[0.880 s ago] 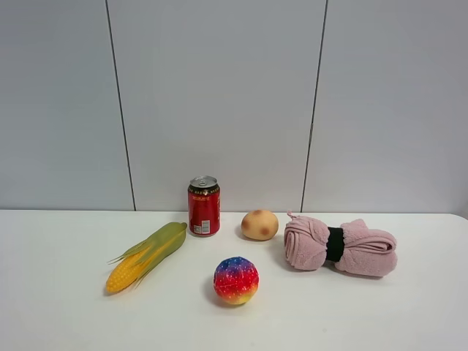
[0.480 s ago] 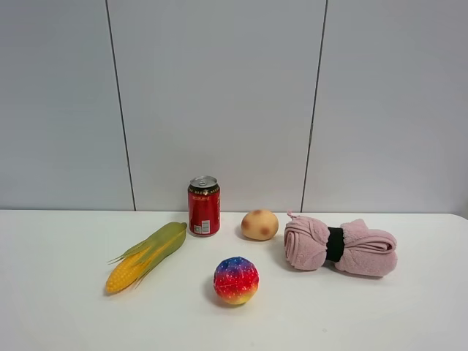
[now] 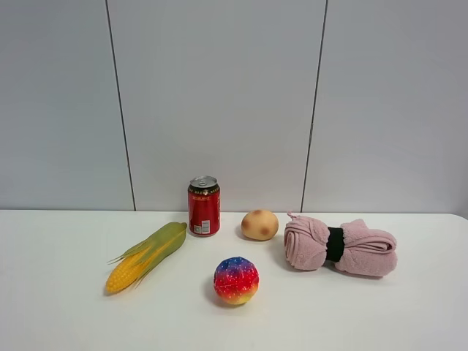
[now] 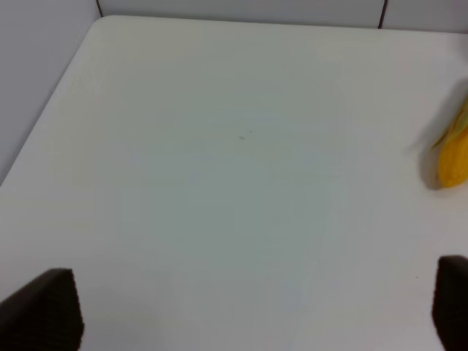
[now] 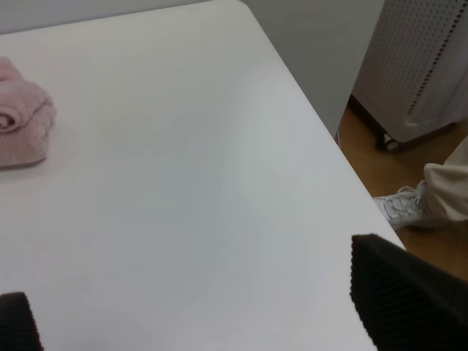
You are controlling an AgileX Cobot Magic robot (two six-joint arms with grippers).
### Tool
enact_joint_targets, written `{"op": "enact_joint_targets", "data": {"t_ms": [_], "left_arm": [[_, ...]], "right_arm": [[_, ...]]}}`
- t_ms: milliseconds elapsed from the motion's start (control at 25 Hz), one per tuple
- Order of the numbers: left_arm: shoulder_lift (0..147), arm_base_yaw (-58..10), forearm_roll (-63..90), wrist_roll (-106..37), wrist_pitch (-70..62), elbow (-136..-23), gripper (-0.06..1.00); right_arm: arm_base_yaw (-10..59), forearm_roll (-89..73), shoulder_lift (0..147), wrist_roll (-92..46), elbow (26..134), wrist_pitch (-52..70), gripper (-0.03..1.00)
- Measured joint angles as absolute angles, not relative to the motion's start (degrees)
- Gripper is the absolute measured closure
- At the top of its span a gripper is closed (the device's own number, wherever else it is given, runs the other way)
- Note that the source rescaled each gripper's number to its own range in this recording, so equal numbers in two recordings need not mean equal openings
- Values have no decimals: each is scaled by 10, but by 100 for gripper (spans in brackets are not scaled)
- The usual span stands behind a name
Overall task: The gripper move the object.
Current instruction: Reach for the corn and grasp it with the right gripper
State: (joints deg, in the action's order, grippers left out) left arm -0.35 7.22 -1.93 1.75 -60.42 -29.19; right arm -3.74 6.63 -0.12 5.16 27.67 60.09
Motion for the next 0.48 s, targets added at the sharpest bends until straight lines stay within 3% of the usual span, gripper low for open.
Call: {"op": "enact_joint_targets", "data": {"t_ms": [480], "left_arm": [[-4,72,-19,18,-604,-292,-6]], "right_arm": [[-37,66,-1,52,277,601,20]]}}
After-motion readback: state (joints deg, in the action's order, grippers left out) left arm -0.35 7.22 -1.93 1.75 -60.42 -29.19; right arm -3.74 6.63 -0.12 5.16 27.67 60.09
